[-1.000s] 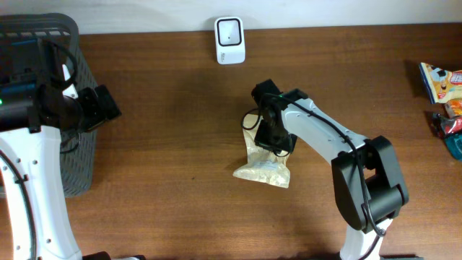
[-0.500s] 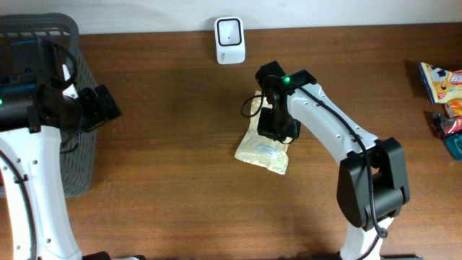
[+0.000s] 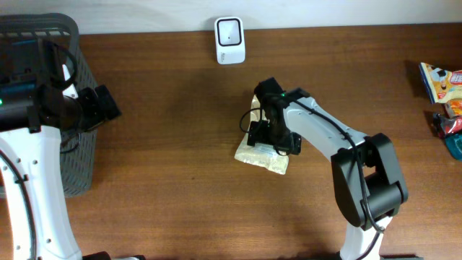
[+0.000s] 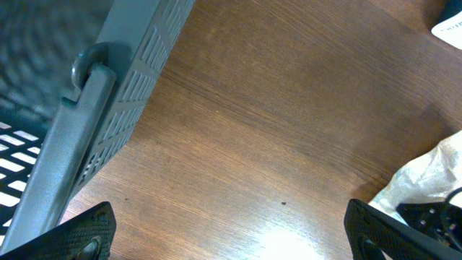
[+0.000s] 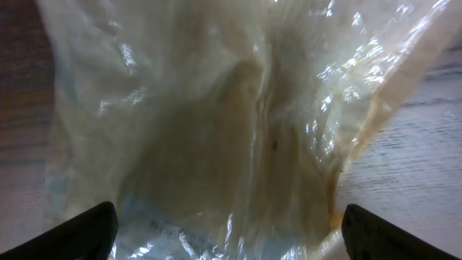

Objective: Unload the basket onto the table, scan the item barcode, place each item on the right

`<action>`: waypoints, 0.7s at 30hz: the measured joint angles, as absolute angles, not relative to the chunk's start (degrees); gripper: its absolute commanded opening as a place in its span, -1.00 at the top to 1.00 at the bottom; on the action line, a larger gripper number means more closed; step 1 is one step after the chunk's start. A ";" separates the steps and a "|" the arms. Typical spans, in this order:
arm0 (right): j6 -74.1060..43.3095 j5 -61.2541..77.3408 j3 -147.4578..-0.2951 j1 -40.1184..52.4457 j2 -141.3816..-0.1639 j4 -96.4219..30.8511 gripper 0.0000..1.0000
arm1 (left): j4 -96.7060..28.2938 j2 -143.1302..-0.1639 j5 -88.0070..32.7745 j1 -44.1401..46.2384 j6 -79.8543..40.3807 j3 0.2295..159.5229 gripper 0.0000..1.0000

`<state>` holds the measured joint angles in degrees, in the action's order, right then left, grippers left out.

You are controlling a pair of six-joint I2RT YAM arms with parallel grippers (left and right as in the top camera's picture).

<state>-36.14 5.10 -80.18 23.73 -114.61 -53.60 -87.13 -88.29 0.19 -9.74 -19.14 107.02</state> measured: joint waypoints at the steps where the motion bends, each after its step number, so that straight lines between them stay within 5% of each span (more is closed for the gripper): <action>1: -36.23 5.21 -79.53 23.73 -114.63 -52.25 -0.97 | -87.15 -88.29 0.16 -9.74 -19.14 107.02 -0.98; 9: -36.95 4.84 -77.89 23.73 -115.92 -43.03 -1.00 | -87.13 -88.29 0.19 -9.74 -19.14 107.02 -0.98; 13: -37.85 2.66 -78.30 23.97 -116.44 -42.83 -0.26 | -87.15 -88.29 0.19 -9.74 -19.16 107.02 -0.98; 21: -38.52 2.17 -79.11 23.99 -117.12 -43.38 0.25 | -87.13 -88.29 0.19 -9.74 -19.14 107.02 -0.99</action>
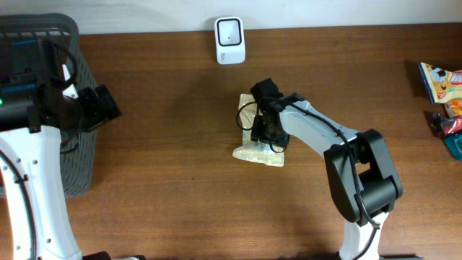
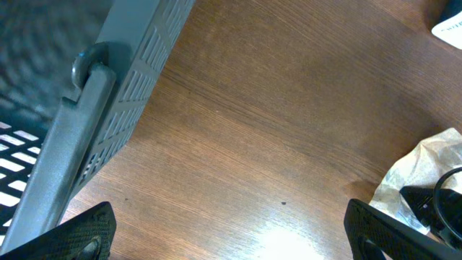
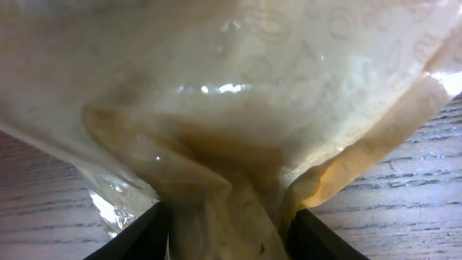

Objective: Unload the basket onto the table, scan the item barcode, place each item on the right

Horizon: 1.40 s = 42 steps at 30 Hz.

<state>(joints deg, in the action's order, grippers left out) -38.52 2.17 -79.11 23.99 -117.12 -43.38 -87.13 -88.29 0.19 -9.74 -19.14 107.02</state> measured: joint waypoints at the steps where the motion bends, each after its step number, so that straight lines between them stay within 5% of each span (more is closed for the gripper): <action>1: -38.52 2.26 -79.55 23.99 -117.32 -44.14 0.31 | -87.13 -88.29 0.19 -9.74 -19.16 107.02 -0.99; 12: -37.63 1.72 -87.18 23.99 -119.44 -52.97 0.92 | -87.13 -88.29 0.19 -9.74 -19.16 107.02 -0.98; 32: -31.16 15.25 -100.14 18.00 -119.44 -53.08 0.92 | -87.15 -88.29 0.19 -9.74 -19.16 107.02 -0.99; 42: -36.53 28.34 -106.89 13.96 -119.44 -27.18 0.92 | -87.11 -88.29 0.19 -9.74 -19.14 107.02 -0.98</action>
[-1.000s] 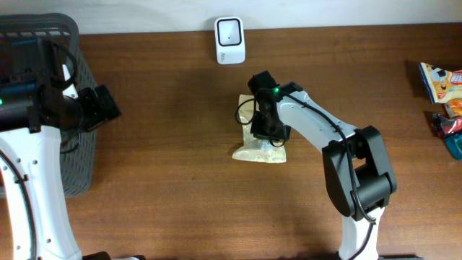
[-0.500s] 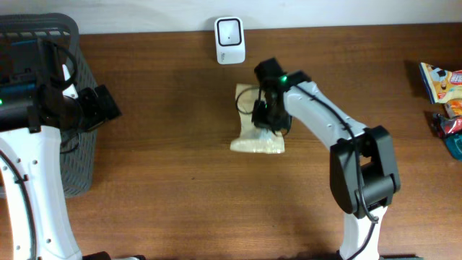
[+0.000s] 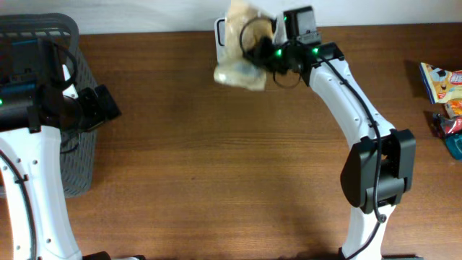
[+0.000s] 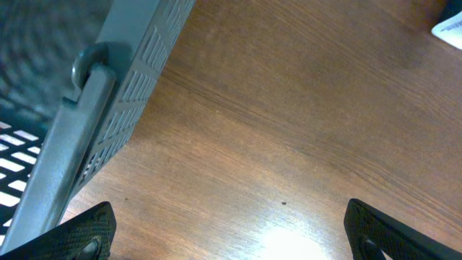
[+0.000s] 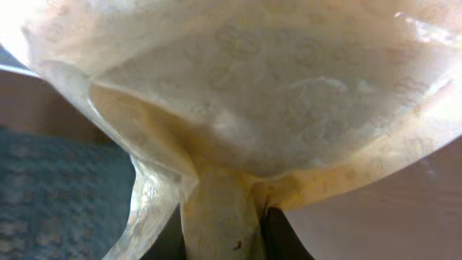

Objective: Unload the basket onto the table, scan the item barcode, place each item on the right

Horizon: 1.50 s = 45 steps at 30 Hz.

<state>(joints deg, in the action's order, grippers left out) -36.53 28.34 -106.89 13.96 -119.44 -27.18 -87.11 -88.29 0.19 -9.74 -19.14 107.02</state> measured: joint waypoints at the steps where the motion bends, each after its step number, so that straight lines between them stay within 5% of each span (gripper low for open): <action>1: -37.56 28.62 -107.02 13.96 -119.44 -24.51 0.92 | -87.20 -88.29 0.19 -9.74 -19.16 107.02 -0.98; 11: -53.74 25.32 -108.66 14.31 -125.73 -3.18 0.92 | -87.15 -88.29 0.19 -9.74 -19.16 107.02 -0.98; 19: -57.17 17.76 -116.90 16.75 -136.35 -3.09 0.92 | -87.13 -88.29 0.19 -9.74 -19.16 107.02 -0.98; 45: -54.08 5.93 -120.68 18.74 -136.59 -12.86 0.92 | -87.13 -88.29 0.16 -9.74 -19.16 107.02 -0.98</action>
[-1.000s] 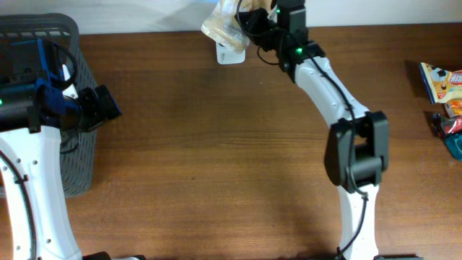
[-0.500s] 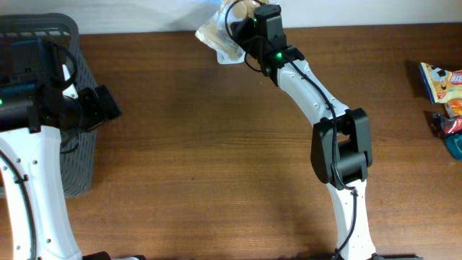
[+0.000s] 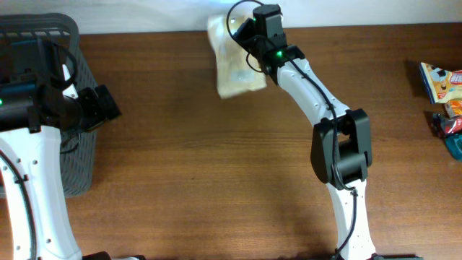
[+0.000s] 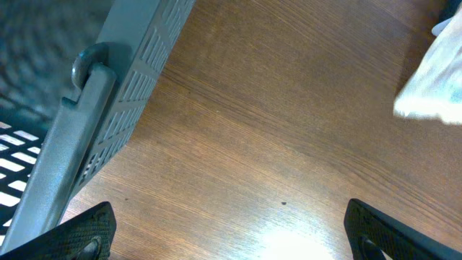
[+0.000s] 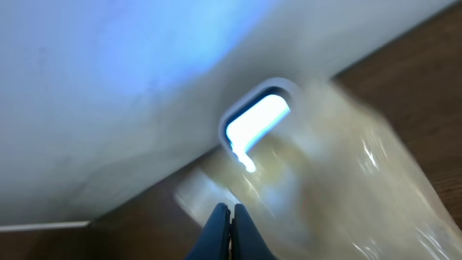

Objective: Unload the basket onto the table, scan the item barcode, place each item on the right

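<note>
A pale translucent plastic bag point(image 3: 234, 58) hangs raised at the table's back edge, covering the scanner in the overhead view. My right gripper point(image 3: 254, 30) sits just right of its top, shut, apparently on a thin edge of the bag. In the right wrist view its fingers point(image 5: 229, 231) are pressed together. The blurred bag point(image 5: 346, 180) fills the right, and the white scanner point(image 5: 258, 115) shows behind it against the wall, its window lit. My left gripper point(image 4: 231, 238) is open over bare wood by the basket, with the bag point(image 4: 433, 79) a pale blur at its top right.
A grey mesh basket point(image 3: 72, 32) stands at the far left, its wall point(image 4: 108, 108) close to my left gripper point(image 3: 101, 105). Several snack packets point(image 3: 440, 83) lie at the right table edge. A pale wall runs along the back of the table.
My right gripper has shifted a little left and turned, so the bag now hangs squarely over the scanner. The scanner window glows in the right wrist view. The left arm has not moved.
My right gripper was open over the bag lying mid-table. Then it was shut on the bag there. Later it held the bag raised at the back edge beside the scanner, and now holds it in front of the lit scanner. The left arm stayed by the basket.
</note>
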`<action>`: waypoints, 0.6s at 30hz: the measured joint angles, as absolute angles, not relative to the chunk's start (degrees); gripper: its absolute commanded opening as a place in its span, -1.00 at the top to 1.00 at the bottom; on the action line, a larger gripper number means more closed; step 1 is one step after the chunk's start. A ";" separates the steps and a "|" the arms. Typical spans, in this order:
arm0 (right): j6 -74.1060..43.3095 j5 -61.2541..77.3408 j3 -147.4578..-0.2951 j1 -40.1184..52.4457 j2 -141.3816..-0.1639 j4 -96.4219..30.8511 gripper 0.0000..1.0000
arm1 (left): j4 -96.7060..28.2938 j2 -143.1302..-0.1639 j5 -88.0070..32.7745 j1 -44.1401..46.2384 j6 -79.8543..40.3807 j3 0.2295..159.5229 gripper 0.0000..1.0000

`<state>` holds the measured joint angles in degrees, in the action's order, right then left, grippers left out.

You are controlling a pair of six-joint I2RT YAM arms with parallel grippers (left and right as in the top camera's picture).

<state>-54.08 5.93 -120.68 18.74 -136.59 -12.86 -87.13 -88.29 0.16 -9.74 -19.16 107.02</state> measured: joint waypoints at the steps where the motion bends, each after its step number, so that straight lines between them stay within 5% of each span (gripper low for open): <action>1: -53.80 6.39 -122.19 18.63 -136.59 -14.28 0.92 | -87.13 -88.29 0.19 -9.74 -19.16 107.02 -0.98; 10: -40.40 7.75 -139.72 12.49 -134.54 -42.87 0.88 | -87.11 -88.29 0.19 -9.74 -19.16 107.02 -0.98; 12: -35.44 7.57 -142.43 11.77 -132.88 -51.88 0.67 | -87.20 -88.29 0.16 -9.74 -19.14 107.02 -0.98; 18: -21.43 7.60 -139.83 15.20 -131.52 -63.57 -0.64 | -87.13 -88.29 0.19 -9.74 -19.16 107.02 -0.98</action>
